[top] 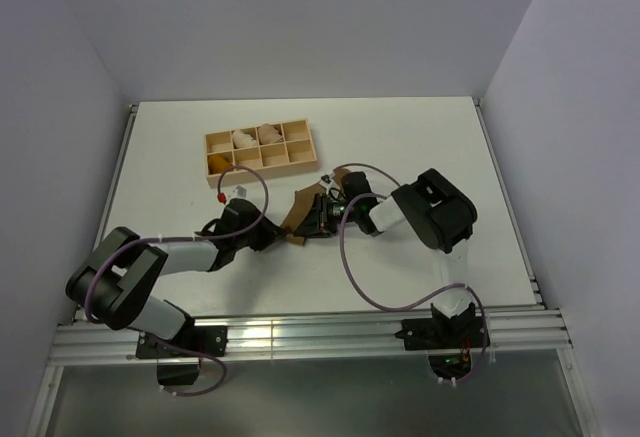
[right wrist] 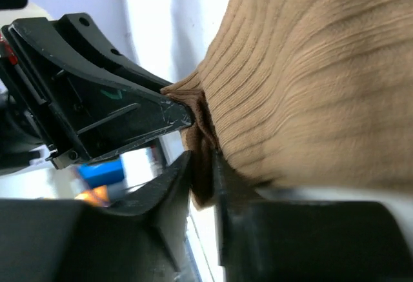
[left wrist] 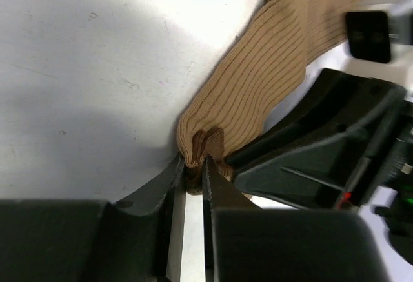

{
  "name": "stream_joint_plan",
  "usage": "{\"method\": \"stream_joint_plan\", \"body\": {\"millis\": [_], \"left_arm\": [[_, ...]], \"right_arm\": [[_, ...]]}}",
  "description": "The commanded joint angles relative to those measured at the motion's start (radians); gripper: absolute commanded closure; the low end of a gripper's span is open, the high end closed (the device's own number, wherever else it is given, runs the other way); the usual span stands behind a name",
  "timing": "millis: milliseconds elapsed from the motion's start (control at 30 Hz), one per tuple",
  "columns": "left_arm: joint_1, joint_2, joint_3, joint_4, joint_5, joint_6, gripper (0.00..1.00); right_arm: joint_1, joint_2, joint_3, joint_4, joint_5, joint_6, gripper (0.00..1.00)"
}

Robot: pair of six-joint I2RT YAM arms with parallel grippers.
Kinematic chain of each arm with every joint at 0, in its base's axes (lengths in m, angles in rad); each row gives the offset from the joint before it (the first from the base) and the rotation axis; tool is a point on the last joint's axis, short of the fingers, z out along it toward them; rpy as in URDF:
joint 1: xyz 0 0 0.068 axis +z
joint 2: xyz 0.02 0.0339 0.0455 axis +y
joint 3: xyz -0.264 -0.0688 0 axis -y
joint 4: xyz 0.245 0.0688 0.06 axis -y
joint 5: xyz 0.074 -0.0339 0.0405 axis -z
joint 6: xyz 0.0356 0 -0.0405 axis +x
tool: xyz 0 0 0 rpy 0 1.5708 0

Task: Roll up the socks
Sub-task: Roll the sock at the center of the board.

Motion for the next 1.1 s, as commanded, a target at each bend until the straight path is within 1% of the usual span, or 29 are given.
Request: {"method": "stream_joint_plan", "body": {"millis": [0,33,67,100,133,167,233,267,333,367,400,433,533,600,633,733,867,967,1067], "left_arm": [[-0.002,0.026,0.025,-0.088,-0.035,0.038,0.92],[-0.002,0.029,0.040,-0.098,-0.035,0.046,0.92],[0.000,0.036,0.050,-0.114,-0.035,0.052,0.95],[-0.002,0.039,0.059,-0.127,-0.035,0.061,0.98],[-0.002,0.046,0.079,-0.156,-0.032,0.081,1.00],[-0.002,0.047,0.088,-0.173,-0.029,0.092,1.00],[-0.002,0.052,0.120,-0.223,-0.015,0.130,1.00],[0.000,0.053,0.132,-0.239,-0.011,0.144,1.00],[0.000,0.059,0.174,-0.285,-0.003,0.185,1.00],[0.000,0.061,0.185,-0.321,-0.002,0.198,1.00],[0.000,0.059,0.195,-0.334,0.003,0.217,1.00],[0.000,0.059,0.211,-0.345,0.012,0.225,1.00],[0.004,0.059,0.237,-0.387,0.040,0.248,1.00],[0.008,0.061,0.255,-0.407,0.055,0.262,1.00],[0.008,0.064,0.260,-0.411,0.063,0.267,1.00],[0.011,0.066,0.274,-0.429,0.078,0.277,1.00],[0.021,0.069,0.290,-0.447,0.095,0.288,1.00],[0.024,0.073,0.297,-0.458,0.101,0.294,1.00],[0.027,0.075,0.297,-0.451,0.106,0.290,1.00]], "right_arm": [[-0.007,-0.128,0.009,-0.262,0.151,-0.228,0.69],[-0.005,-0.155,0.013,-0.299,0.170,-0.260,0.66],[-0.001,-0.216,0.020,-0.373,0.207,-0.335,0.60],[0.002,-0.247,0.026,-0.407,0.238,-0.372,0.58],[0.008,-0.278,0.026,-0.440,0.269,-0.448,0.55],[0.016,-0.315,0.031,-0.505,0.333,-0.490,0.54],[0.053,-0.407,0.039,-0.569,0.432,-0.570,0.52],[0.071,-0.435,0.042,-0.624,0.491,-0.658,0.49],[0.158,-0.499,0.051,-0.671,0.699,-0.749,0.46],[0.195,-0.513,0.049,-0.690,0.764,-0.836,0.45],[0.234,-0.537,0.040,-0.690,0.886,-0.874,0.44],[0.301,-0.548,0.033,-0.683,0.939,-0.901,0.44],[0.402,-0.576,-0.013,-0.612,1.056,-1.038,0.44],[0.439,-0.574,-0.023,-0.580,1.112,-1.086,0.43],[0.473,-0.562,-0.024,-0.567,1.154,-1.127,0.41],[0.515,-0.533,-0.003,-0.563,1.194,-1.197,0.40],[0.588,-0.447,0.034,-0.551,1.278,-1.260,0.39],[0.633,-0.394,0.063,-0.547,1.313,-1.291,0.39],[0.665,-0.360,0.075,-0.514,1.353,-1.313,0.41]]}}
